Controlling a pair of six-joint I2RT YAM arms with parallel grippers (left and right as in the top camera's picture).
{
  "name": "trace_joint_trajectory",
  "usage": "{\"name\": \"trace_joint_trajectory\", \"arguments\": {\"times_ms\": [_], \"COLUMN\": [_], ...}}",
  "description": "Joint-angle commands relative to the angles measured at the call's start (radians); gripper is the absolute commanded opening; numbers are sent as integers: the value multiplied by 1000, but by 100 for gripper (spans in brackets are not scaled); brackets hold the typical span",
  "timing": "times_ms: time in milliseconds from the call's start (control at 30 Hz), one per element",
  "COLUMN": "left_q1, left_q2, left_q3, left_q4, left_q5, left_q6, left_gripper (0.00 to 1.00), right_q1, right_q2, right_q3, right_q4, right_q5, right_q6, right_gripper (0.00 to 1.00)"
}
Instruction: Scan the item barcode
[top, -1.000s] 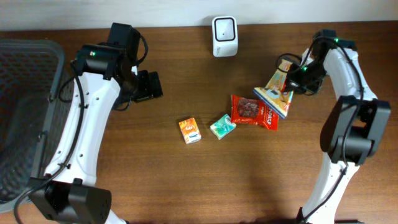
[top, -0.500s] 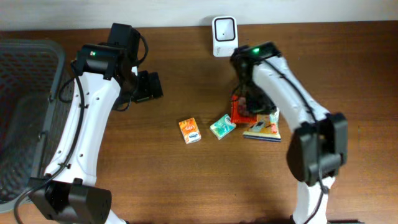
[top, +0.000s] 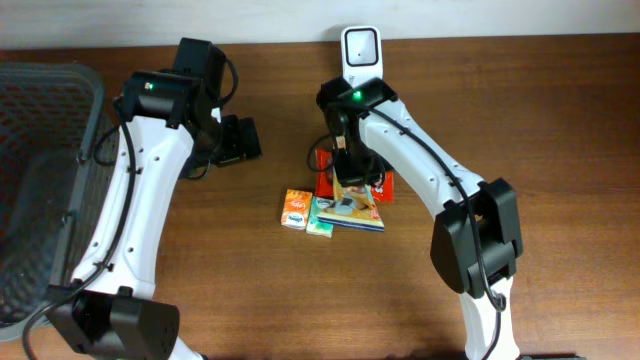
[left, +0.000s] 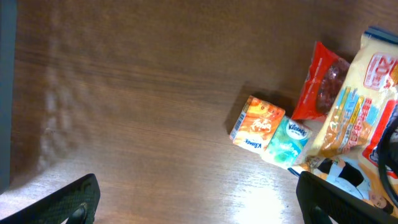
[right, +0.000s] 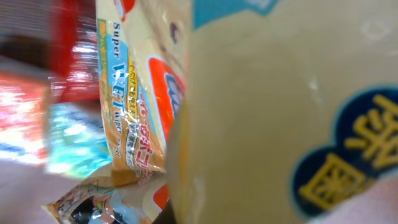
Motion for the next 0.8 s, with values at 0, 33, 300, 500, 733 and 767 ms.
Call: {"name": "trace_joint_trajectory", "arguments": {"times_ms": [0, 33, 300, 500, 733, 767], "left_q1": [-3, -3, -3, -43, 20, 26], "left_q2": [8, 8, 8, 88, 373, 401], "left_q3": [3, 3, 3, 3, 3, 3], "left_q4": [-5, -5, -14, 87, 261, 272], "left_q5": [8, 8, 46, 238, 483, 481], "left_q6": [6, 6, 5, 85, 202, 202], "left_gripper": [99, 99, 99, 99, 100, 99], "right_q1": [-20, -40, -93, -259, -510, -520], "right_q2": [-12, -14, -16, -23, -23, -23], "right_q3": [98, 123, 51, 239, 259, 259], "right_q4": [-64, -90, -22, -179, -201, -201], "right_q5": [-16, -45, -363, -293, -295, -294], "right_q6": [-53, -67, -292, -278, -279, -279], "right_gripper": [4, 4, 99, 99, 99, 99]}}
